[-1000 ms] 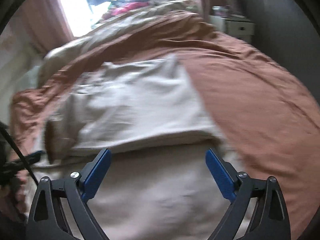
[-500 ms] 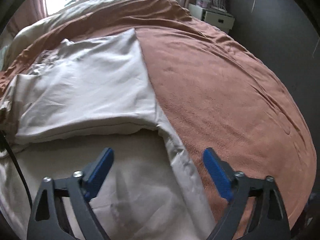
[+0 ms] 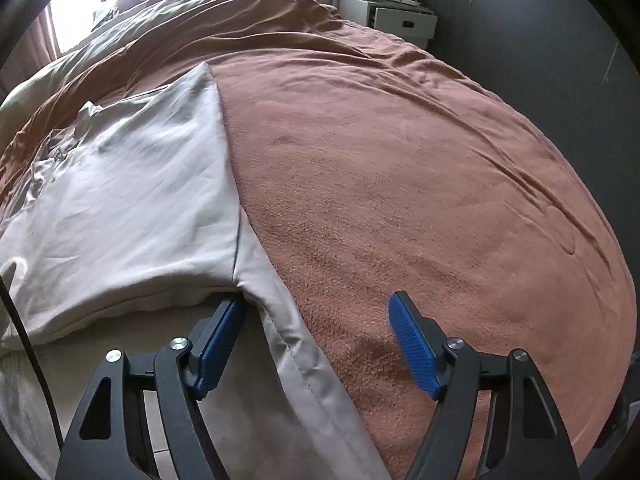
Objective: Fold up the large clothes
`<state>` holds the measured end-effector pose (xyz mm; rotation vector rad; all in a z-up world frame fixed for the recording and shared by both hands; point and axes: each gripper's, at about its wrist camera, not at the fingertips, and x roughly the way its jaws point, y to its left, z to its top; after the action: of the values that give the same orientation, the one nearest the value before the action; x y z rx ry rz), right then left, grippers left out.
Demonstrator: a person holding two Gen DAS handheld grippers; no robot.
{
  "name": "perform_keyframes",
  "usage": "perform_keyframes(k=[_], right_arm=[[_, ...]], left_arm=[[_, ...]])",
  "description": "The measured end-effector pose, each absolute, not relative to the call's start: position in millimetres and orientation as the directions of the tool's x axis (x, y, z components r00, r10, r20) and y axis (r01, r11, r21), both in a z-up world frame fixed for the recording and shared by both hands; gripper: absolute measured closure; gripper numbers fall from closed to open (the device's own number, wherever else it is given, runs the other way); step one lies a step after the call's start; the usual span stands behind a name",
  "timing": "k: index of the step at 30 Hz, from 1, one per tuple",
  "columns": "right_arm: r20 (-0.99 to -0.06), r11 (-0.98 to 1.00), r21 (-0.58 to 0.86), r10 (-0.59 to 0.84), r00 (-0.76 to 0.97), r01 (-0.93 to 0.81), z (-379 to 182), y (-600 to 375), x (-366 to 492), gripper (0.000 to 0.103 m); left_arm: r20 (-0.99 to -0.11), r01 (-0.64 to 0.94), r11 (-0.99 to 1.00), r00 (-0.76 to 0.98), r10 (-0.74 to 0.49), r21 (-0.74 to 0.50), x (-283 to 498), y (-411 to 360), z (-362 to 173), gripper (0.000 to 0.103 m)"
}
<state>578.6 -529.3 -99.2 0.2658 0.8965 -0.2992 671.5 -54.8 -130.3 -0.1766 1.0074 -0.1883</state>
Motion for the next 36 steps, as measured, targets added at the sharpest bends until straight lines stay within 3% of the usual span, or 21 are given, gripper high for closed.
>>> perform_keyframes(k=[2,4,5,12,17,19,21,25,30,33,35,36], right_arm=[[-0.792,0.927,0.108,-0.138,0.594,0.359,-98,-531,578,0.030],[-0.789,0.931,0.107,-0.135,0.599,0.350,-95,-529,578,0.030],[-0.787,0.932,0.108,-0.132,0.602,0.345,-95,-529,578,0.030],[-0.786,0.943,0.075,-0.144,0.601,0.323,-97,-523,587,0.030],[-0.798,0.942,0.041,-0.170,0.578,0.333,-101,-522,594,0.036],[-0.798,0.939,0.034,-0.181,0.574,0.343,-103,-527,598,0.036],[-0.802,0.933,0.040,-0.184,0.568,0.358,-106,-531,603,0.036],[-0.811,0.928,0.066,-0.165,0.562,0.367,-105,-528,600,0.036],[-0.778,0.946,0.126,-0.093,0.622,0.299,-80,-519,568,0.036],[-0.770,0.954,0.156,-0.045,0.636,0.255,-66,-515,545,0.036],[-0.762,0.960,0.151,-0.039,0.646,0.235,-57,-510,528,0.036],[-0.762,0.962,0.153,-0.030,0.647,0.225,-52,-508,519,0.036]], left_arm=[[-0.814,0.064,0.968,0.530,-0.237,-0.241,672,-46,-123,0.077],[-0.799,0.046,0.967,0.554,-0.234,-0.251,674,-40,-116,0.052],[-0.788,0.047,0.966,0.569,-0.236,-0.255,674,-40,-114,0.050],[-0.821,0.159,0.959,0.496,-0.282,-0.233,684,-94,-147,0.049],[-0.876,0.146,0.986,0.461,-0.141,-0.082,699,-106,-185,0.049],[-0.874,0.136,0.990,0.475,-0.105,-0.045,701,-97,-189,0.057],[-0.877,0.124,0.992,0.476,-0.063,-0.004,703,-90,-190,0.057],[-0.887,0.113,0.992,0.450,-0.104,-0.058,705,-74,-187,0.057],[-0.845,0.150,0.985,0.515,-0.147,-0.080,676,-64,-146,0.056],[-0.827,0.162,0.977,0.524,-0.203,-0.137,654,-53,-119,0.049],[-0.803,0.171,0.970,0.545,-0.240,-0.174,632,-44,-99,0.035],[-0.791,0.166,0.971,0.564,-0.238,-0.174,619,-40,-90,0.024]])
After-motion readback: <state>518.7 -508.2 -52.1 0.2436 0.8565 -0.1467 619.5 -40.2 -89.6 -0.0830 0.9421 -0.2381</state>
